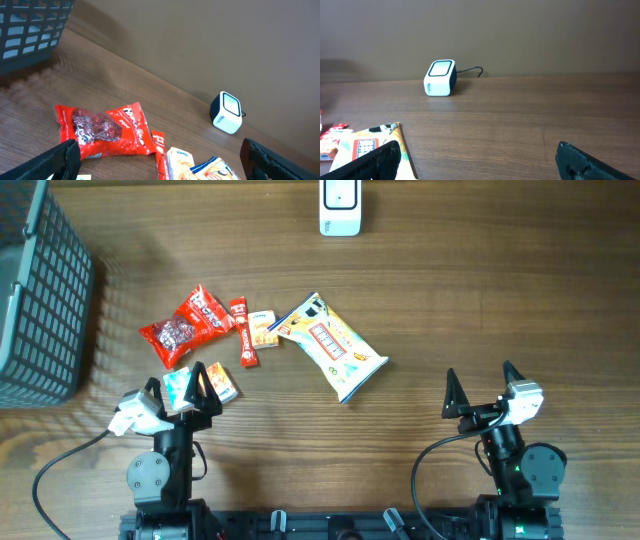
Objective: Scan the item barcode
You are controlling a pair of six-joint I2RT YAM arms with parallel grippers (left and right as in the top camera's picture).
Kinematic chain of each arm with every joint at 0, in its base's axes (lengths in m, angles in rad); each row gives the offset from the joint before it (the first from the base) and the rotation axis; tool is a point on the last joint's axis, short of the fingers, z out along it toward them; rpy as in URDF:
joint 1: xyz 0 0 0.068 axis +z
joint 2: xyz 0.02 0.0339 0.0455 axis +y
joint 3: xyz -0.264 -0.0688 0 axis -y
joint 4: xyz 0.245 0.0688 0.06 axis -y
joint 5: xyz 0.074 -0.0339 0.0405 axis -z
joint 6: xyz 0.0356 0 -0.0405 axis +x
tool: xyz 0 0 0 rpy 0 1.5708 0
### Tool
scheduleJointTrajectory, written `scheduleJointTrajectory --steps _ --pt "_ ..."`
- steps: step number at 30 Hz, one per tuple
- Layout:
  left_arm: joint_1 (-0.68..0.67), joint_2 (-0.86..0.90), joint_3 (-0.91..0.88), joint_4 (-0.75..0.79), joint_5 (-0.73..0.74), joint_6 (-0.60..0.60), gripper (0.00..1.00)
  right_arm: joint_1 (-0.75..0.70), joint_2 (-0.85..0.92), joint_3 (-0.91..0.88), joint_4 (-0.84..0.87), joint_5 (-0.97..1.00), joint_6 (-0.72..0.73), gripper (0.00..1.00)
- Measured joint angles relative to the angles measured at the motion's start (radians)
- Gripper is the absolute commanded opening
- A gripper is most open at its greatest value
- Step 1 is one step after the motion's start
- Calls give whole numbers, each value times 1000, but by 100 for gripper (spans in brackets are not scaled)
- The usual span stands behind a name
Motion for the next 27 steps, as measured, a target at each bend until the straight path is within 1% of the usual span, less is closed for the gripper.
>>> scheduleJointTrajectory --steps 1,3,5,9,14,27 --pt "0 0 0 0 0 0 100 0 0 0 0 0 0 100" --pt "-18 4 0 -4 5 93 100 -14 9 0 53 0 -48 100" --pt "-33 8 0 -4 8 159 100 -23 10 0 59 0 -75 100" --pt "-35 10 0 -4 8 220 100 -23 10 0 59 0 -100 100" --pt "-35 10 0 -4 8 246 100 -22 10 0 59 0 -113 100" --pt "-35 10 0 -4 8 255 100 -22 10 0 60 0 -117 100"
